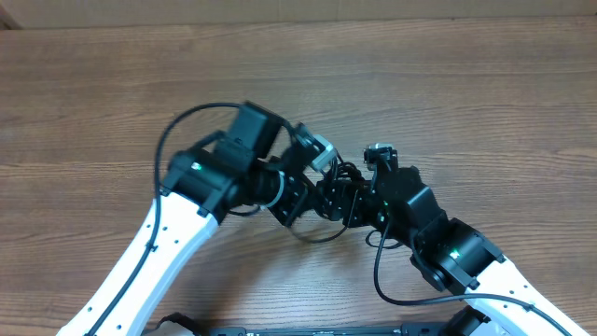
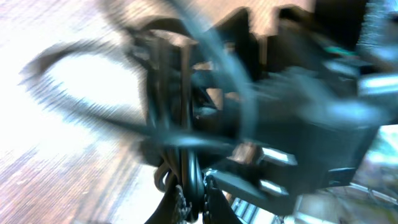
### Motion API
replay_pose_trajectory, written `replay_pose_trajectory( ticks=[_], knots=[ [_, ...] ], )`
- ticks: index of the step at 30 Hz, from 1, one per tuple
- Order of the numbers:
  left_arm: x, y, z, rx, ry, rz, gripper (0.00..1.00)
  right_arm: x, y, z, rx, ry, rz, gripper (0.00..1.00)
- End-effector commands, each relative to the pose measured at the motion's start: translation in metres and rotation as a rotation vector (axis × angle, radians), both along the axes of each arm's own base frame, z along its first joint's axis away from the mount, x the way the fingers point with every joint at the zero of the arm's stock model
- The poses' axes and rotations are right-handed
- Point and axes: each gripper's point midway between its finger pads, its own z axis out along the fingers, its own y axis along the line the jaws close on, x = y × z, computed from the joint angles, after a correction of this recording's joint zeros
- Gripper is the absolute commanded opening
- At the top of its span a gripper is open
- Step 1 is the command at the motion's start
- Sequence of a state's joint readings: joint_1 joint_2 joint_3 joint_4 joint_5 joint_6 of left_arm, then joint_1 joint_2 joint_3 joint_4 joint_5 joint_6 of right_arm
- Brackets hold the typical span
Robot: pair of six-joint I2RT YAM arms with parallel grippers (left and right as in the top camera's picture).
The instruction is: Untangle cables
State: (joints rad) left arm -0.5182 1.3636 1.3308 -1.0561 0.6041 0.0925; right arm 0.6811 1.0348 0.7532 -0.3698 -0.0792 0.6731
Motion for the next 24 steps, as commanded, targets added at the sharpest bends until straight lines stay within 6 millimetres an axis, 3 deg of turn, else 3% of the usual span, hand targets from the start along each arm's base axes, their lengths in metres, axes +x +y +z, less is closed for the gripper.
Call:
replay_pose_trajectory(
  ticks=[1,3,6,13,20,24],
  knots=[
    [-0.007,-0.005,0.023,-0.104,0.031,-0.001,0.04,-0.001,0.002,0.021,0.055,-0.037,0.016,1.00],
    [0.015,0.014,0.014,-0.041,0.039,0.143,0.04,-0.008,-0.004,0.037,0.079,-0.073,0.012,1.00],
    [0.027,0.025,0.015,-0.043,0.028,0.192,0.04,-0.020,-0.024,0.056,0.091,-0.123,-0.026,1.00],
    [0.039,0.029,0.019,-0.061,-0.018,0.205,0.04,-0.059,-0.059,0.092,0.153,-0.226,-0.037,1.00],
    [0.025,0.016,0.029,-0.143,-0.042,0.058,0.04,-0.066,-0.067,0.083,0.092,-0.231,-0.022,1.00],
    [0.016,0.016,0.027,-0.140,-0.033,0.014,0.04,-0.057,-0.080,0.079,-0.010,-0.290,-0.067,0.98]
  ],
)
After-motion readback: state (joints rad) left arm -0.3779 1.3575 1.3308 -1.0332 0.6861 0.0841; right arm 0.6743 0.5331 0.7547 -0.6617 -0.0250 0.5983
